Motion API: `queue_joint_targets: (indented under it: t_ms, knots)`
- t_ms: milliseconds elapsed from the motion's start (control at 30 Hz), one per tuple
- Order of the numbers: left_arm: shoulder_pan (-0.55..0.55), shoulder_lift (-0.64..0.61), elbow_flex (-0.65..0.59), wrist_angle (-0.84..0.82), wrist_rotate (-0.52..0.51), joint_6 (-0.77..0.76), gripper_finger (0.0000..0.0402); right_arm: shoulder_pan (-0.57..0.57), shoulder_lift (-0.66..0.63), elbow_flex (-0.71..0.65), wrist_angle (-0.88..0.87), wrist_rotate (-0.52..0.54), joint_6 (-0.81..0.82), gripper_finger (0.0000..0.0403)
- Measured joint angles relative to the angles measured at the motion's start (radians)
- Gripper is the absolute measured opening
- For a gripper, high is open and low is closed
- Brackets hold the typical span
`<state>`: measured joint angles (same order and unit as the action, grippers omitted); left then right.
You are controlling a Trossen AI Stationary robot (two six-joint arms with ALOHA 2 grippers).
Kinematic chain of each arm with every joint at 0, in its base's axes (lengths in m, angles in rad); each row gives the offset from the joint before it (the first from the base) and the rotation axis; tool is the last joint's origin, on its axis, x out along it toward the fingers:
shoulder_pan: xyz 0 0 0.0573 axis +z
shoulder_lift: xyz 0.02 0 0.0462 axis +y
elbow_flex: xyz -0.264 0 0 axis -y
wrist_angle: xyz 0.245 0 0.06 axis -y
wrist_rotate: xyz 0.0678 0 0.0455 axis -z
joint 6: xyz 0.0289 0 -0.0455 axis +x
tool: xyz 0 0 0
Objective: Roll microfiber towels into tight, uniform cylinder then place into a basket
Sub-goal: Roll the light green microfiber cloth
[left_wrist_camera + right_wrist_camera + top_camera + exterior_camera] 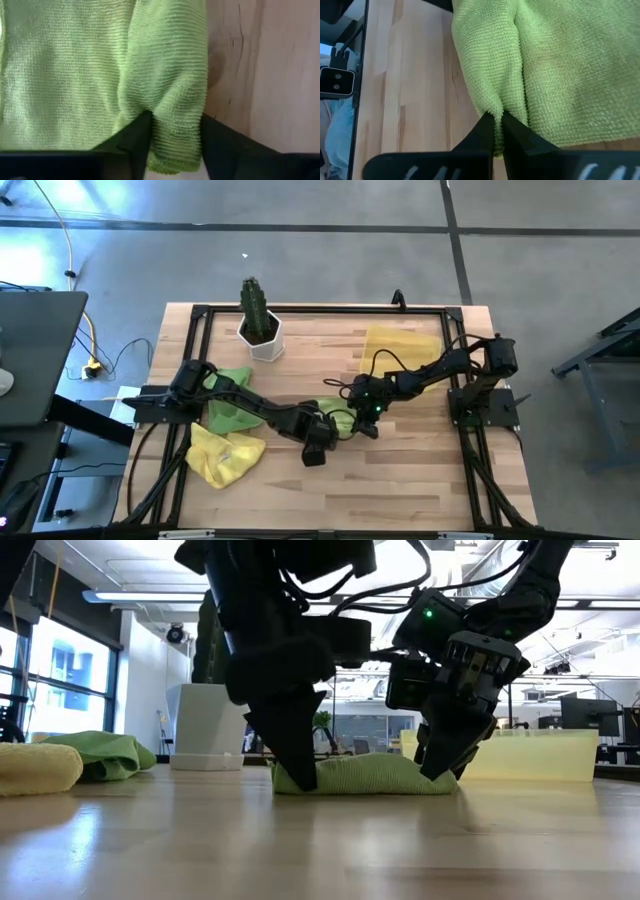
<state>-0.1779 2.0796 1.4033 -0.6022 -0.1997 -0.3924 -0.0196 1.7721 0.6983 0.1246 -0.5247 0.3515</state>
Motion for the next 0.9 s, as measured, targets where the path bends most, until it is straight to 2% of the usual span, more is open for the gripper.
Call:
queue_joint_targets:
  t_ms: [167, 233, 433, 667, 767, 900]
  knots:
    - [0.01, -0.001, 0.002, 0.006, 0.09, -0.061, 0.0029, 0.0, 0.0, 0.0, 0.0, -0.005, -0.019, 0.0007]
    - [0.018, -0.002, 0.003, 0.005, 0.136, -0.075, 0.0011, 0.0, 0.0, 0.0, 0.0, -0.005, -0.02, 0.0015]
    - [0.032, -0.006, 0.002, 0.016, 0.225, -0.125, 0.0013, 0.001, 0.001, 0.0, 0.0, -0.015, -0.015, 0.0037]
    - [0.045, -0.006, -0.001, 0.075, 0.341, -0.181, 0.0004, 0.001, 0.001, 0.0, -0.001, -0.018, -0.021, 0.004]
    - [0.037, -0.008, -0.002, 0.093, 0.327, -0.2, 0.0004, 0.001, 0.0, 0.0, -0.002, -0.018, -0.045, 0.0041]
    - [0.01, -0.045, -0.056, 0.146, 0.245, -0.261, 0.0004, 0.002, 0.0, 0.0, -0.001, -0.018, -0.063, 0.0041]
